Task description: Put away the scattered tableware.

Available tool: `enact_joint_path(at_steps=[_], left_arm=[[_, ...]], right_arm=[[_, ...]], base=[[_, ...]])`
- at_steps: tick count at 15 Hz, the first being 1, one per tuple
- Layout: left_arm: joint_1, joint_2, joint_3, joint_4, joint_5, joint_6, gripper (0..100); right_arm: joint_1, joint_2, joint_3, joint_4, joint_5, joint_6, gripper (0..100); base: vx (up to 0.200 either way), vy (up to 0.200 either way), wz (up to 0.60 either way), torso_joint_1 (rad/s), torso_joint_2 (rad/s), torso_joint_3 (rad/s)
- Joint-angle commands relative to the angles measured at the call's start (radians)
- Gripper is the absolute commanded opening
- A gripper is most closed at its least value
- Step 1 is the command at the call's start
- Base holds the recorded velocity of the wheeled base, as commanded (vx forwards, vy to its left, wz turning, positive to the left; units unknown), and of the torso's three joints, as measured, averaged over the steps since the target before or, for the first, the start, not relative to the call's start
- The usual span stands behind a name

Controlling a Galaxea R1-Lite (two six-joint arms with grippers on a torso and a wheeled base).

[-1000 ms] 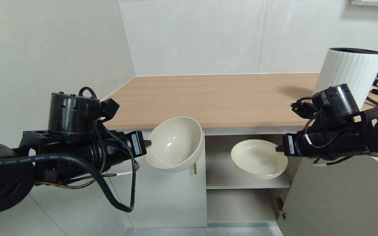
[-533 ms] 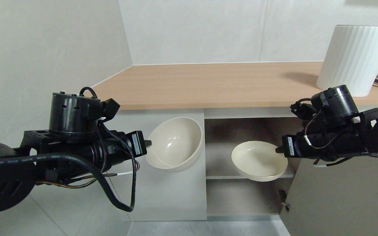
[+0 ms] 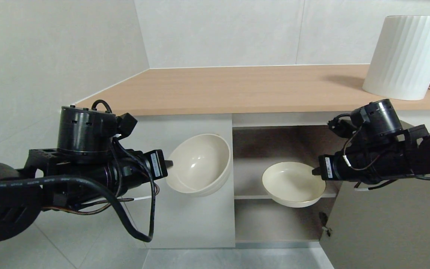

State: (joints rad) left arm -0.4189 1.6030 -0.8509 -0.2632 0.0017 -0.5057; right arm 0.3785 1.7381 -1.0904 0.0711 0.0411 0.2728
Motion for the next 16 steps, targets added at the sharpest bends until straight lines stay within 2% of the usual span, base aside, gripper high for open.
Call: enact_joint_path(at_steps=[1, 6, 7, 8, 13, 16], left_arm=[[-0.001, 0.003, 0.001, -0.001, 0.0, 0.0, 0], [-0.014, 0.015, 0.001, -0.001, 0.001, -0.002, 0], [-0.015, 0.017, 0.001, -0.001, 0.001, -0.002, 0], [-0.017, 0.015, 0.001, -0.001, 0.001, -0.002, 0], [-0.021, 0.025, 0.001, -0.001, 0.001, -0.002, 0], [-0.026, 0.034, 0.001, -0.001, 0.003, -0.002, 0]], right_arm=[[0.0, 0.084, 0.001, -0.053, -0.001, 0.0, 0], [-0.001, 0.351, -0.017, -0.224, -0.067, 0.008, 0], [-0.013, 0.459, -0.045, -0.312, -0.13, 0.017, 0], [-0.018, 0.514, -0.072, -0.341, -0.152, 0.048, 0], [-0.055, 0.644, -0.186, -0.379, -0.187, 0.091, 0], [-0.079, 0.729, -0.278, -0.39, -0.271, 0.121, 0]], base=[[0.0, 0.0, 0.0, 0.0, 0.0, 0.0], [0.0, 0.0, 0.0, 0.0, 0.0, 0.0], [0.0, 0.0, 0.0, 0.0, 0.0, 0.0], [0.0, 0.0, 0.0, 0.0, 0.0, 0.0], [0.0, 0.0, 0.0, 0.0, 0.0, 0.0], [0.0, 0.0, 0.0, 0.0, 0.0, 0.0]])
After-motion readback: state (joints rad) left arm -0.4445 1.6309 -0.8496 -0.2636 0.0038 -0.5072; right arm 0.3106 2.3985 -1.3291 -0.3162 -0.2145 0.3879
